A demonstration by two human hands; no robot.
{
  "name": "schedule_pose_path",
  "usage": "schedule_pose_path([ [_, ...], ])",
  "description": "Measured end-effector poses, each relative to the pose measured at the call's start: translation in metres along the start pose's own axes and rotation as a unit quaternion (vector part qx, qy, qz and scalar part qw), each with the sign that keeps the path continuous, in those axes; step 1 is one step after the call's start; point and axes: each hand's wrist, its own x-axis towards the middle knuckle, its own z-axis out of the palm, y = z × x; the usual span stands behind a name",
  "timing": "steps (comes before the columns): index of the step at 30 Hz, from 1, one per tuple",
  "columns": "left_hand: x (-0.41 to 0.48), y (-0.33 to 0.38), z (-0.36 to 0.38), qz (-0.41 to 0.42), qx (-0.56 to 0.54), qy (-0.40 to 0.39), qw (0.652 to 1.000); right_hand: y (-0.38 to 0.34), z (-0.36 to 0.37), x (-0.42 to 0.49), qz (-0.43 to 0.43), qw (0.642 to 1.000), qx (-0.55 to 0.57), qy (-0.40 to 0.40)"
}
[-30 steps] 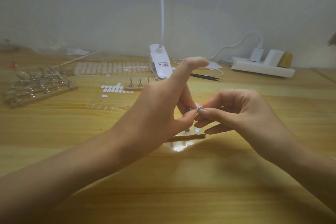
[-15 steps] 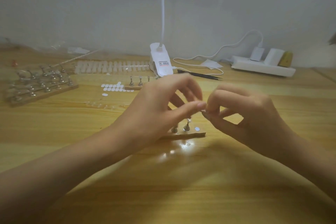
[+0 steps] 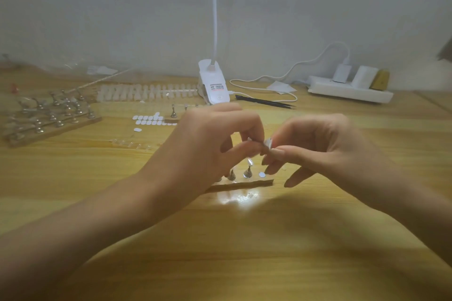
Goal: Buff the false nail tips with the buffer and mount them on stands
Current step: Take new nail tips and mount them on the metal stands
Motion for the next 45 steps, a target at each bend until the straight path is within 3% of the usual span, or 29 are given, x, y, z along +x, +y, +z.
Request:
schedule_pose_path([
  [16, 0.0, 0.0, -0.002, 0.026, 0.069, -0.009, 0.997, -0.009, -0.001, -0.001, 0.055, 0.998, 0.012, -0.016],
  [30, -0.002, -0.009, 0.004, -0.012, -0.023, 0.0, 1.0, -0.01, -0.002, -0.001, 0.09, 0.993, 0.048, -0.053],
  [45, -0.003, -0.006, 0.003, 0.005, -0.002, -0.005, 1.0, -0.01, -0.003, -0.001, 0.088, 0.994, 0.038, -0.051],
])
